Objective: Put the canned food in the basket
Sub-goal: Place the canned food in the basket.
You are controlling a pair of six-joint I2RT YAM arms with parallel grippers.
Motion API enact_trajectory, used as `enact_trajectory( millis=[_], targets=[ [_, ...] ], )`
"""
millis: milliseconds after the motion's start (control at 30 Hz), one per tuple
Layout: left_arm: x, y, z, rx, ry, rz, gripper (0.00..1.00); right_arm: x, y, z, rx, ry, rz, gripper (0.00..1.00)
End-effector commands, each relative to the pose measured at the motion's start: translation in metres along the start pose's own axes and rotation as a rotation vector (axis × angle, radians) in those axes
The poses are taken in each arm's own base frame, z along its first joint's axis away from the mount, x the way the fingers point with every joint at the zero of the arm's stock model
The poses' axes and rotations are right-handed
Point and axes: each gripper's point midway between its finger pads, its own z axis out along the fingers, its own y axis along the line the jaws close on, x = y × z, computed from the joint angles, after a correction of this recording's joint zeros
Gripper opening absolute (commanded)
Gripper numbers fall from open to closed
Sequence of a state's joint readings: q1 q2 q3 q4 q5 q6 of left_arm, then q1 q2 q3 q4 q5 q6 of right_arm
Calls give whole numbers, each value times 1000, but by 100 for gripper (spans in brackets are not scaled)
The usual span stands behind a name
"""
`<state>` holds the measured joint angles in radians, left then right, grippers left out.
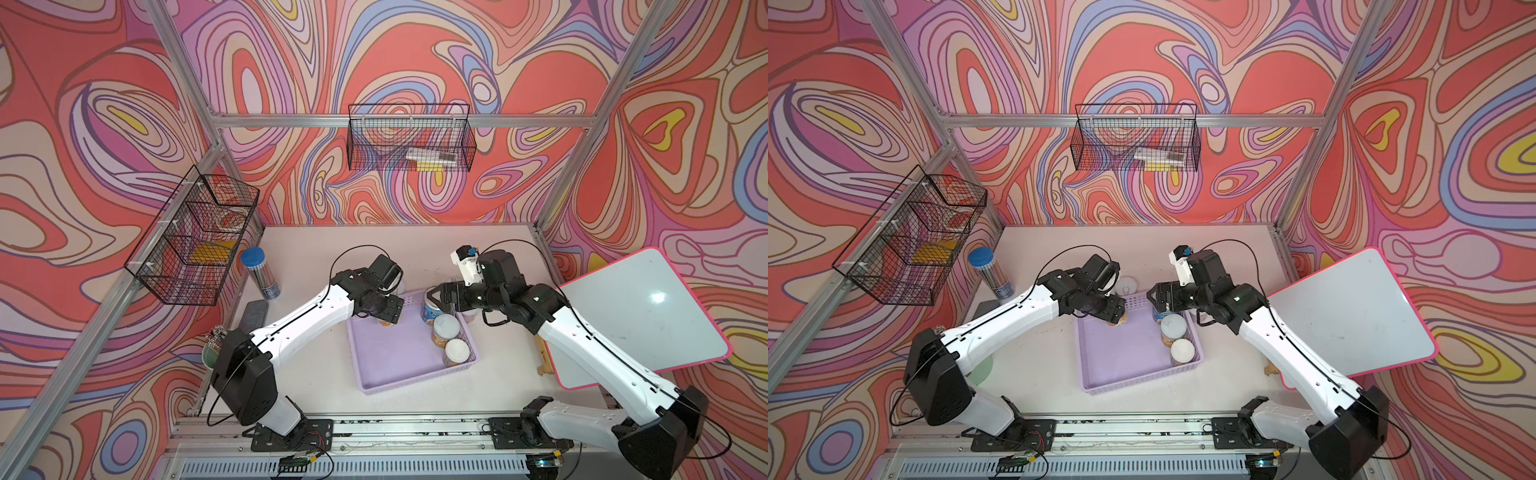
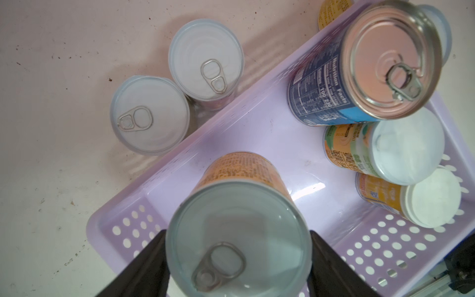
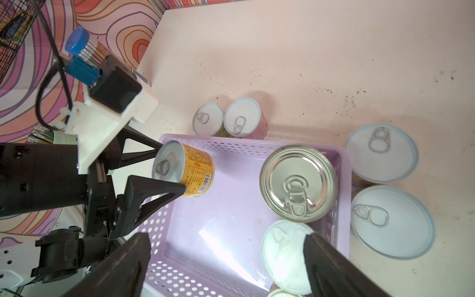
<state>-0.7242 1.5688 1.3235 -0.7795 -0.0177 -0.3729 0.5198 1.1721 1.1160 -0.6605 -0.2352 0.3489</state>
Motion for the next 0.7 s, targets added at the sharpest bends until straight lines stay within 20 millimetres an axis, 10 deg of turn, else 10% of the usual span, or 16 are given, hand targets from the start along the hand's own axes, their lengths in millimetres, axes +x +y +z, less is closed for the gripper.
enact_trajectory(
  millis=[0, 667],
  targets=[
    [-33, -14, -5, -3, -118, -32, 68, 10, -5, -6, -19, 8, 50, 95],
    [-44, -27, 45, -146, -203, -252, 63, 25, -25, -28, 27, -57, 219, 95]
  ],
)
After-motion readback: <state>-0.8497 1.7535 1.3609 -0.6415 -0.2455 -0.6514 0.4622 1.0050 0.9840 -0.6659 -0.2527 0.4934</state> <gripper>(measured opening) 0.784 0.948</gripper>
